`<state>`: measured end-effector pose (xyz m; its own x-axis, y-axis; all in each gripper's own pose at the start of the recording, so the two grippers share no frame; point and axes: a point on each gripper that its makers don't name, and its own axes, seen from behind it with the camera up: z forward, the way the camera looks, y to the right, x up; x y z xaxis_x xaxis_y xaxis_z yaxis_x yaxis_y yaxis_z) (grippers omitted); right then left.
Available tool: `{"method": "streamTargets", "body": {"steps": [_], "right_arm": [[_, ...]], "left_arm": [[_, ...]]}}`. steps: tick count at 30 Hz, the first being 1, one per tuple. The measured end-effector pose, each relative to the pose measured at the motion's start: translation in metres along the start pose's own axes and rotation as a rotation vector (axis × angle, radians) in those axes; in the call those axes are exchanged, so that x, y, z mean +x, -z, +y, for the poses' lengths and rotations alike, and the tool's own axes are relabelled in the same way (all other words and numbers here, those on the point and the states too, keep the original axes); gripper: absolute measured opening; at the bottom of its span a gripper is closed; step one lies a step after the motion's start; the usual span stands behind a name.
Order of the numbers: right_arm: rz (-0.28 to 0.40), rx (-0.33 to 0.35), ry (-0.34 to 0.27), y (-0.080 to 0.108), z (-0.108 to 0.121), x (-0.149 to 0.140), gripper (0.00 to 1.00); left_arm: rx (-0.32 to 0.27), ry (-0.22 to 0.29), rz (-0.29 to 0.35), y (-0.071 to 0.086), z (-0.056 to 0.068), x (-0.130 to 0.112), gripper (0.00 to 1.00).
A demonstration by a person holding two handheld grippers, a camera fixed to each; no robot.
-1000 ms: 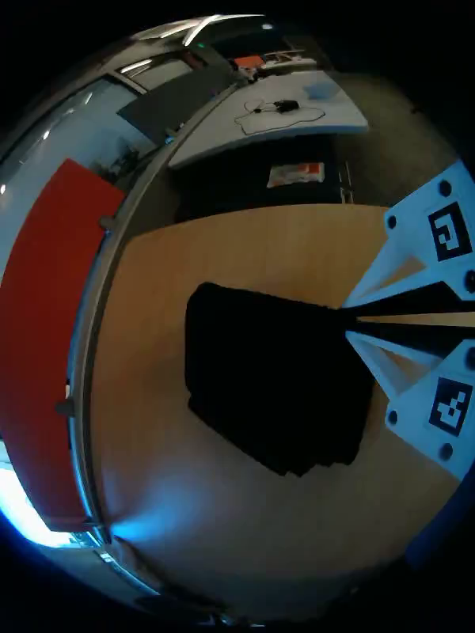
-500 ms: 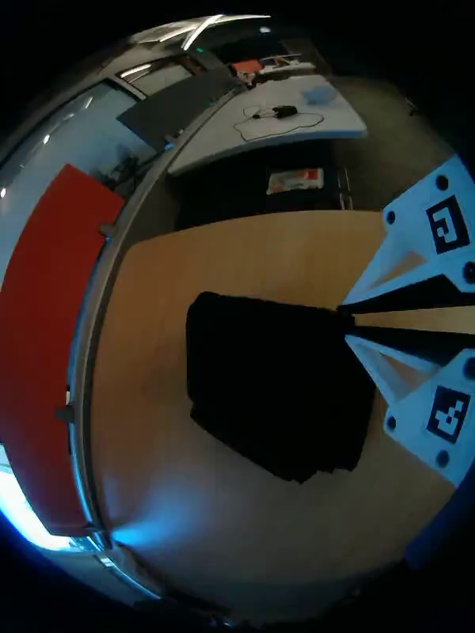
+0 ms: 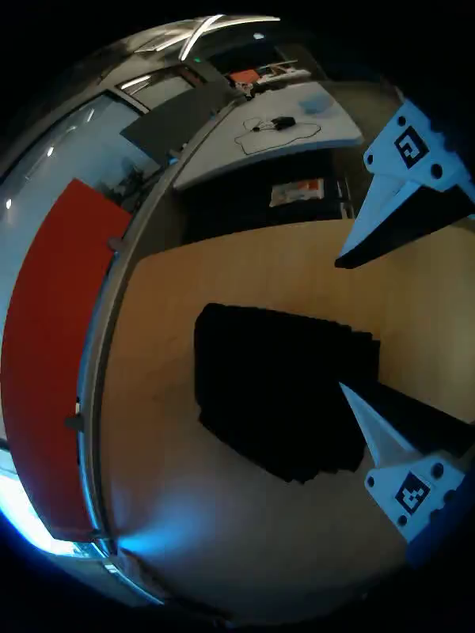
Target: Fold towel
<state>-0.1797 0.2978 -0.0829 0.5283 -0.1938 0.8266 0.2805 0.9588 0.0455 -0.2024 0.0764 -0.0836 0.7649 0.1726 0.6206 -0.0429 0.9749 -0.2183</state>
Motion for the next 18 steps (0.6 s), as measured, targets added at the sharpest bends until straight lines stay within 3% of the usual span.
{"method": "streamTargets", "body": {"steps": [18], "right_arm": [[0.116,0.046,-0.013,0.021,-0.037,0.032,1.0]], "left_arm": [[-0.004,0.005,0.025,0.003,-0.002,0.007,0.93]]}}
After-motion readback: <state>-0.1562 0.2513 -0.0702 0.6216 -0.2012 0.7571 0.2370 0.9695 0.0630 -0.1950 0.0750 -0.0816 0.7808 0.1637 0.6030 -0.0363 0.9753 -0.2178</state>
